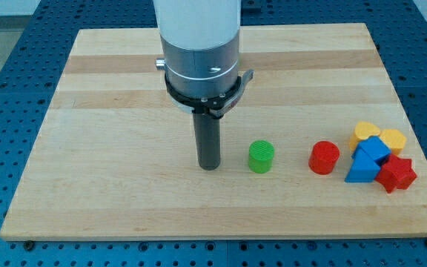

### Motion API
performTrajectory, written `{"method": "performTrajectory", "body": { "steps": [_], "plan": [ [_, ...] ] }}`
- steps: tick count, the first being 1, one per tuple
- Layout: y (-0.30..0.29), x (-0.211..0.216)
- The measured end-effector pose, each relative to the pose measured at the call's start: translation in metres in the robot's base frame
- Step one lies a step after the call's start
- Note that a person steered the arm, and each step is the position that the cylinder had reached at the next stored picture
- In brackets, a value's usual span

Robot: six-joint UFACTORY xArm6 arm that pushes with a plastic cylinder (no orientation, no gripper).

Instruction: Push the green circle into the red circle

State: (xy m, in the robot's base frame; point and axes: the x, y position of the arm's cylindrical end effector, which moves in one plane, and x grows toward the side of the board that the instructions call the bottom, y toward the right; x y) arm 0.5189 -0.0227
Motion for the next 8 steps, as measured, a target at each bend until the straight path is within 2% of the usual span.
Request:
{"method": "performTrajectory", "body": {
  "steps": [2,5,6,8],
  "plan": [
    [0.012,-0.014],
    [0.118,-0.007],
    [0.126,-0.007],
    [0.060,-0.059]
  ]
}}
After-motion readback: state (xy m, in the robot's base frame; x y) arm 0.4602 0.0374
